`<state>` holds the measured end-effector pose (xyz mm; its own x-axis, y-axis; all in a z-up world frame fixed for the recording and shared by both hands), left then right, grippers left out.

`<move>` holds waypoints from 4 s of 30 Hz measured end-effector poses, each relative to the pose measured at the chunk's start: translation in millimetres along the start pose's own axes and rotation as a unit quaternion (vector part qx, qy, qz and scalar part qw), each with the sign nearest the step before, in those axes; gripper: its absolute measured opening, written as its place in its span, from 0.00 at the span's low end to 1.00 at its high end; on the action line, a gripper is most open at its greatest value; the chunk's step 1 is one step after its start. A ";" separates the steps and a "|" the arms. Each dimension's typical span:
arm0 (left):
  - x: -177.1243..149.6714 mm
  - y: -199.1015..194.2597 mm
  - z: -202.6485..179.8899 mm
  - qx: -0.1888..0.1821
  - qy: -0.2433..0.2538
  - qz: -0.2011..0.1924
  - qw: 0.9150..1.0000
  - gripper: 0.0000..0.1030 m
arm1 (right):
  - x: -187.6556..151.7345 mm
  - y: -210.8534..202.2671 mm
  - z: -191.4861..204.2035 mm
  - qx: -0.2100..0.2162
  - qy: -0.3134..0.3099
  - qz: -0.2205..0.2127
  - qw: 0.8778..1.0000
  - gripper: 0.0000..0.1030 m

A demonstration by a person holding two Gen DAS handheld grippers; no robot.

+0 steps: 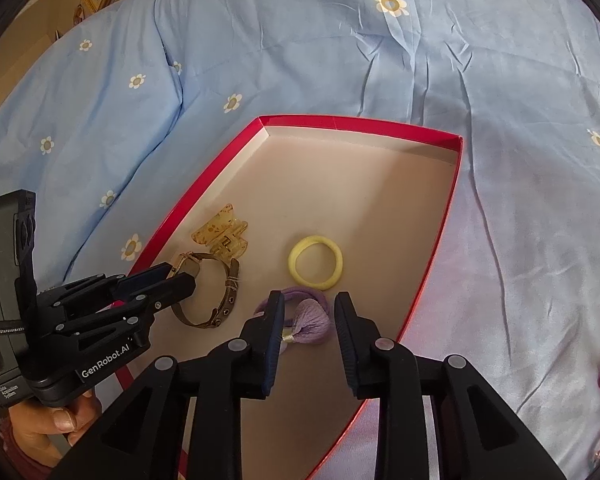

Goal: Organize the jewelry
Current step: 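Open the left tool to drop the watch while the right tool releases the purple bow in the box, then grasp the pastel beaded bracelet with the left tool while the right tool grasps the crystal bracelet, then carry both bracelets into the box and open both tools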

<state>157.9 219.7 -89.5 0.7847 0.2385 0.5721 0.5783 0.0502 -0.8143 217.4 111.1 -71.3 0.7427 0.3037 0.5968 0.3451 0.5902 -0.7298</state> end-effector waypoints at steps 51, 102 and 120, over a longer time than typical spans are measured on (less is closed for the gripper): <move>-40.3 -25.4 -204.2 -0.142 0.119 0.019 0.982 0.45 | -120.4 -186.4 -208.7 -0.123 0.180 -0.084 0.972 0.36; -14.7 -51.0 -226.7 -0.189 0.161 -0.029 0.968 0.11 | -64.0 -178.3 -161.8 -0.106 0.099 -0.115 0.983 0.07; -5.4 -79.9 -130.5 -0.152 0.076 -0.065 0.983 0.11 | -31.9 -154.4 -73.1 -0.034 0.044 -0.113 0.992 0.07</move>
<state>136.5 87.7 -14.7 0.7110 0.0994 0.6961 0.6972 -0.2277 -0.6797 182.4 -44.4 -2.0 0.6883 0.1003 0.7185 0.5440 0.5838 -0.6027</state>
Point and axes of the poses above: each gripper's, at about its wrist camera, not at the fingertips, and y roughly the way its jaws point, z to its left, x to its top, the point moved 9 cm from there along y, roughly the way its jaws point, and after that the axes turned 3 degrees about -x, right-handed, at the moved point
